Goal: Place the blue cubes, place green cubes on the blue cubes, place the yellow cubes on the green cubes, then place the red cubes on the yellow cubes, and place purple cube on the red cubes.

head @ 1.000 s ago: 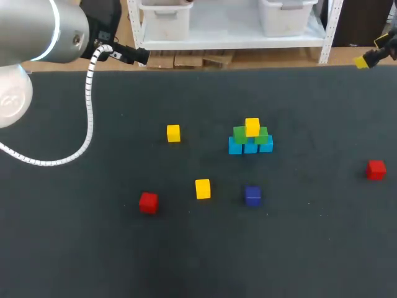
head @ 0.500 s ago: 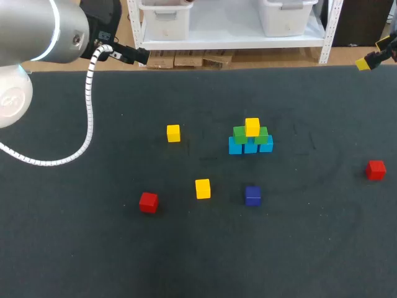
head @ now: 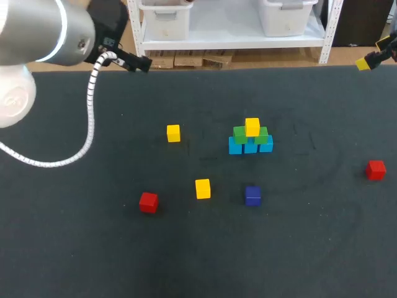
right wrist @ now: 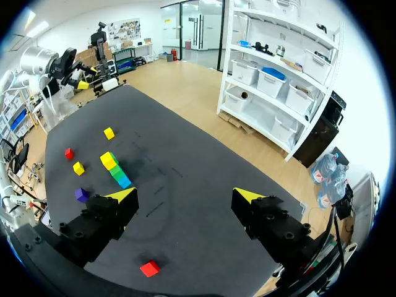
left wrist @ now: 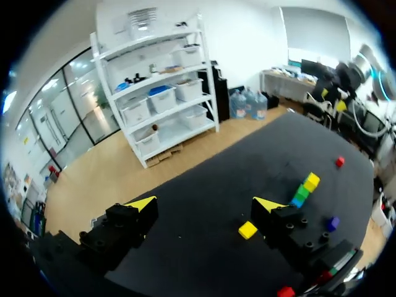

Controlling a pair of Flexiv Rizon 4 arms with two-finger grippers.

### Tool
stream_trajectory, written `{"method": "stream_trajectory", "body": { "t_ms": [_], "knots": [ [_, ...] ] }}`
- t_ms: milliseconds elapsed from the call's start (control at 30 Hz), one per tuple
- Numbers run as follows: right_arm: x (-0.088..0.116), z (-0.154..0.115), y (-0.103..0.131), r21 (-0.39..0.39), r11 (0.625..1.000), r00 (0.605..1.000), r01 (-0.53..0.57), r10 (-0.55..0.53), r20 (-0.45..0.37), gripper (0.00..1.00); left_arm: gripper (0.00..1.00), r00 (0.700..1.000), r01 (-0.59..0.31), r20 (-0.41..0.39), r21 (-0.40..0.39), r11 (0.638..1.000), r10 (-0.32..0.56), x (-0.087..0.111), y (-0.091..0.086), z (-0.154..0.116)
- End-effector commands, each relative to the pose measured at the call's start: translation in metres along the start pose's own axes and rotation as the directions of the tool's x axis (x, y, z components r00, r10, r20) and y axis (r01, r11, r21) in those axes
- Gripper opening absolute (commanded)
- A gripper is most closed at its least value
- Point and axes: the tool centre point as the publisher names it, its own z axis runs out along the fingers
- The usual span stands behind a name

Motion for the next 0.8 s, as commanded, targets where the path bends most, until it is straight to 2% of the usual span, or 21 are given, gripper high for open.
{"method": "stream_trajectory", "body": {
  "t_ms": [33, 133, 233, 300, 333, 367, 400, 433, 500, 600, 700, 800],
  "knots": [
    [0.000, 0.000, 0.000, -0.002, 1.000, 1.000, 0.001, -0.001, 0.002, 1.00, 1.00, 0.994, -0.057, -0.084, 0.097, 0.994, 0.065, -0.009, -0.003, 0.012],
    [0.000, 0.000, 0.000, -0.002, 1.000, 1.000, 0.001, -0.001, 0.002, 1.00, 1.00, 0.981, -0.104, -0.147, 0.142, 0.984, 0.125, -0.007, -0.013, 0.017],
    [0.000, 0.000, 0.000, -0.002, 1.000, 1.000, 0.001, -0.001, 0.002, 1.00, 1.00, 0.949, -0.202, -0.202, 0.203, 0.958, 0.243, -0.007, -0.026, 0.019],
    [0.000, 0.000, 0.000, -0.002, 1.000, 1.000, 0.001, -0.001, 0.002, 1.00, 1.00, 0.897, -0.318, -0.237, 0.239, 0.917, 0.373, -0.007, -0.034, 0.019],
    [0.000, 0.000, 0.000, -0.002, 1.000, 1.000, 0.001, -0.001, 0.002, 1.00, 1.00, 0.888, -0.325, -0.247, 0.262, 0.909, 0.389, -0.006, -0.038, 0.019],
    [0.000, 0.000, 0.000, -0.002, 1.000, 1.000, 0.001, -0.001, 0.002, 1.00, 1.00, 0.867, -0.337, -0.257, 0.327, 0.883, 0.426, -0.004, -0.044, 0.020],
    [0.000, 0.000, 0.000, -0.002, 1.000, 1.000, 0.001, -0.001, 0.002, 1.00, 1.00, 0.837, -0.361, -0.268, 0.382, 0.851, 0.476, -0.001, -0.052, 0.021],
    [0.000, 0.000, 0.000, -0.002, 1.000, 1.000, 0.001, -0.001, 0.002, 1.00, 1.00, 0.824, -0.366, -0.275, 0.411, 0.835, 0.496, 0.001, -0.056, 0.021],
    [0.000, 0.000, 0.000, -0.002, 1.000, 1.000, 0.001, -0.001, 0.002, 1.00, 1.00, 0.770, -0.415, -0.271, 0.474, 0.776, 0.577, 0.005, -0.062, 0.020],
    [0.000, 0.000, 0.000, -0.002, 1.000, 1.000, 0.001, -0.001, 0.002, 1.00, 1.00, 0.710, -0.461, -0.260, 0.530, 0.712, 0.654, 0.010, -0.061, 0.016],
    [0.000, 0.000, 0.000, -0.002, 1.000, 1.000, 0.001, -0.001, 0.002, 1.00, 1.00, 0.659, -0.480, -0.278, 0.560, 0.675, 0.699, 0.019, -0.054, 0.019],
    [0.000, 0.000, 0.000, -0.002, 1.000, 1.000, 0.001, -0.001, 0.002, 1.00, 1.00, 0.632, -0.473, -0.274, 0.604, 0.641, 0.725, 0.028, -0.051, 0.023]
  ]
}}
